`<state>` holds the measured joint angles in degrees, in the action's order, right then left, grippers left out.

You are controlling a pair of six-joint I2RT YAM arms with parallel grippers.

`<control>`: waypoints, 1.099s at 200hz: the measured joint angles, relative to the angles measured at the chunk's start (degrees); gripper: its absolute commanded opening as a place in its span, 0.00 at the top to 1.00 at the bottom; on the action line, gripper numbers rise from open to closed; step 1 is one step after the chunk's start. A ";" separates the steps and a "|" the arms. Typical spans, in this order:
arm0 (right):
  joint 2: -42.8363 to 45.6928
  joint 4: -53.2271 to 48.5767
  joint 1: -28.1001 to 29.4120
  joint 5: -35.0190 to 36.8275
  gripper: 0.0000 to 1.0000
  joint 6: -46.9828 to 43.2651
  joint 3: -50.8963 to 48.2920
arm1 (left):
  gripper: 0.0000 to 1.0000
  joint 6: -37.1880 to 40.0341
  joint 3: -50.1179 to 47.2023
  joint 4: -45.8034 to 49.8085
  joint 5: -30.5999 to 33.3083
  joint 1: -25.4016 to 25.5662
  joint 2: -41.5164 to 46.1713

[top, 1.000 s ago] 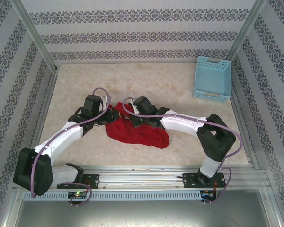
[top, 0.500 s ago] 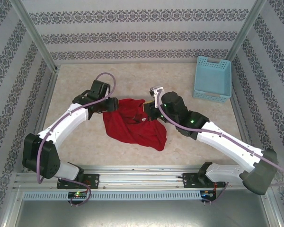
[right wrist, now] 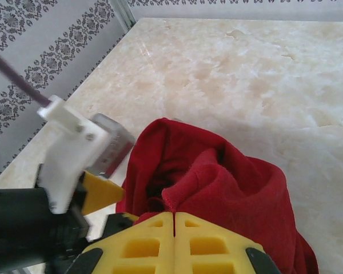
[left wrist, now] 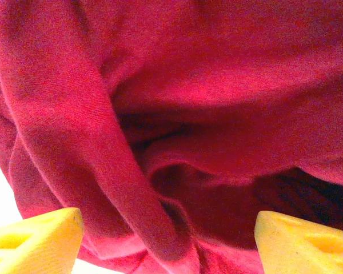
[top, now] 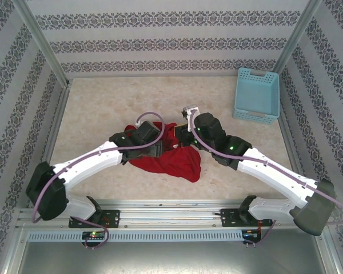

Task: Fold the inside-out t-shirt

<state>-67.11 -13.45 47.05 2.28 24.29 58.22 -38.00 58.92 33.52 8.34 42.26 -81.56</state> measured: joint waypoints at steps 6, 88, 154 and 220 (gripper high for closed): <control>0.26 -0.02 0.11 0.04 1.00 -0.02 -0.02 | 0.27 -0.26 -0.11 -0.28 0.57 0.00 -0.92; 7.13 -2.56 0.11 8.13 1.00 -0.66 -2.14 | 0.72 -1.62 -1.97 -5.97 0.76 -1.09 -5.18; 4.28 -8.26 0.09 19.19 1.00 -3.65 4.33 | 0.89 4.81 15.34 0.98 2.58 -3.78 -6.27; 9.55 -6.58 0.09 19.17 1.00 -2.82 6.10 | 0.51 13.81 27.61 2.75 3.82 -7.85 -6.58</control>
<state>-57.56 -20.03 47.13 21.45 21.47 64.31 -24.18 86.52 36.27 12.16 34.41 -88.14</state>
